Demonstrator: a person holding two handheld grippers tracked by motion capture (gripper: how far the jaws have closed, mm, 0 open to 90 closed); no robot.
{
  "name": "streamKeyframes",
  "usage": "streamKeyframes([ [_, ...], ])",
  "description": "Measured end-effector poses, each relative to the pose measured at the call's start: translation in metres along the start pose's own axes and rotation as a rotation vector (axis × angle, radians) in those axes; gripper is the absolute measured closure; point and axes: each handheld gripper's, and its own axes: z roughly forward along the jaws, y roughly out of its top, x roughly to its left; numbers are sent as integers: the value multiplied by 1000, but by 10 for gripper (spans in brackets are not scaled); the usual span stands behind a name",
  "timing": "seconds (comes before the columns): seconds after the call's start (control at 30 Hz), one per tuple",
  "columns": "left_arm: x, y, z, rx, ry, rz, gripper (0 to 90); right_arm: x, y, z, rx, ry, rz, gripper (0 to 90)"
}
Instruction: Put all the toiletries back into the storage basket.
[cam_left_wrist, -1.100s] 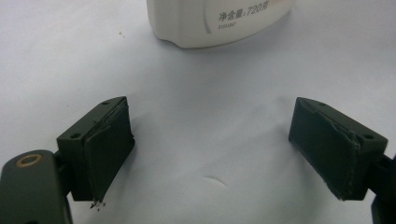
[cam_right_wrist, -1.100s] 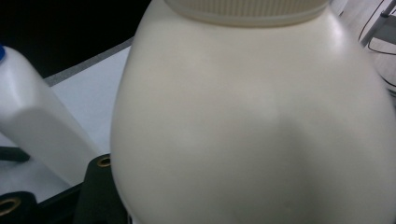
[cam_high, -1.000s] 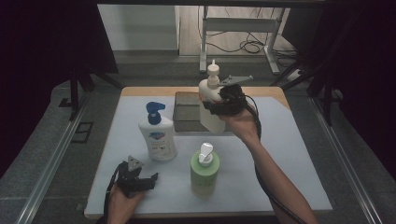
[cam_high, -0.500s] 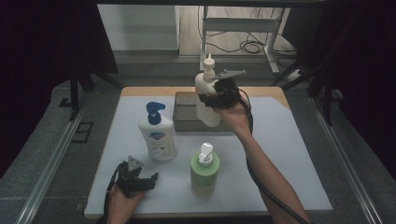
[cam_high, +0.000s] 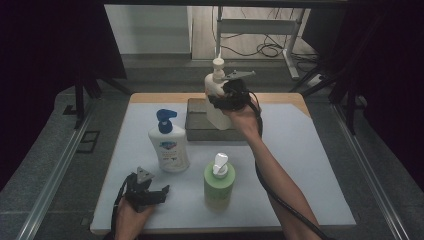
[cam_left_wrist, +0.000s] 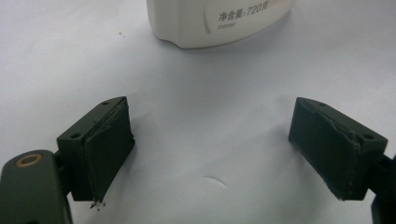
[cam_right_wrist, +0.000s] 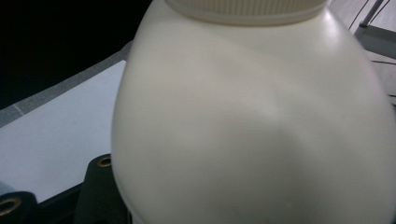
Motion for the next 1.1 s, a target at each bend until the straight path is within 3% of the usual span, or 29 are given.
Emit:
streamKeyframes([
  [0.43, 0, 0, 0, 0, 1, -3, 130, -6, 0, 23, -9, -31, 18, 401],
  [1.1, 0, 0, 0, 3, 1, 0, 130, 4, -26, 40, 12, -28, -7, 400],
])
